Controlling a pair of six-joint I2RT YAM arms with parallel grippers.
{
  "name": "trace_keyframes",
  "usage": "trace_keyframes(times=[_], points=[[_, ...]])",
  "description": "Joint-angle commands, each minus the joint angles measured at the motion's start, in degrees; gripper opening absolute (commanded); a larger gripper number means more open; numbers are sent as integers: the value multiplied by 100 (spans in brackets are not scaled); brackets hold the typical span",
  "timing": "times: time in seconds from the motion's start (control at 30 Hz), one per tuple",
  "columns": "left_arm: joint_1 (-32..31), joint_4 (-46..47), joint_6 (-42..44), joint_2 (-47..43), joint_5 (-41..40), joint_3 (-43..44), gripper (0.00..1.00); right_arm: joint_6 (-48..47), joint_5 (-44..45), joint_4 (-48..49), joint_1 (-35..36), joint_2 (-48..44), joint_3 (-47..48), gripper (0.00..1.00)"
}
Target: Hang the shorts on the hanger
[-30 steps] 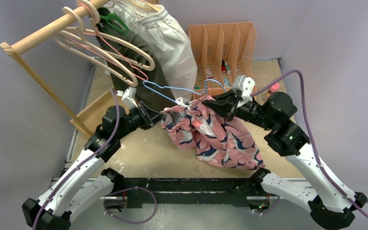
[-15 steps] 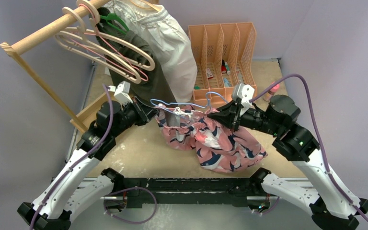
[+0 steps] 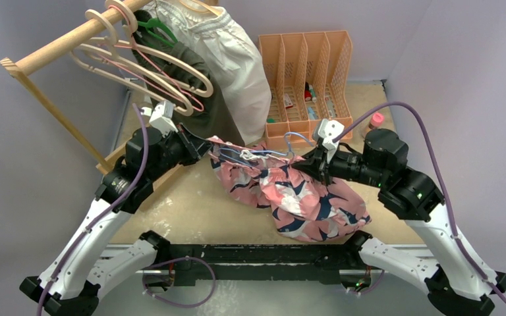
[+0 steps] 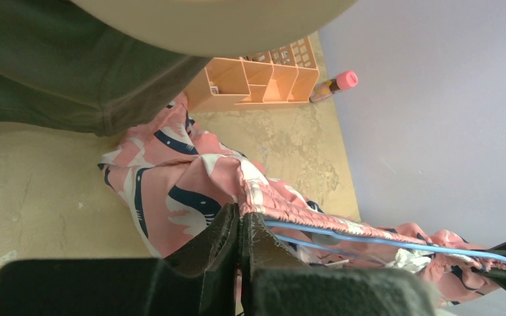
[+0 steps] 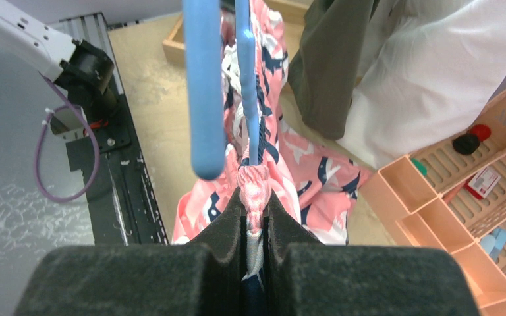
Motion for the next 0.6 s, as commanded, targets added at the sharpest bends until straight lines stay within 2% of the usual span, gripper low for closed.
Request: trace_keyframes(times=[0.0,0.13,0.3,0.57], points=[[29,-209,293,107,-336,497,0,-157,332,43,7,69,115,0],[29,-221,260,155,-110,657,0,-93,407,544,7,254,-23,0],[29,9,-16,178,539,675,0,432,505,1427,9,551,-241,0],[27,1029,-524,109,1307,508,0,420,139,1984,97,1137,-245,0]])
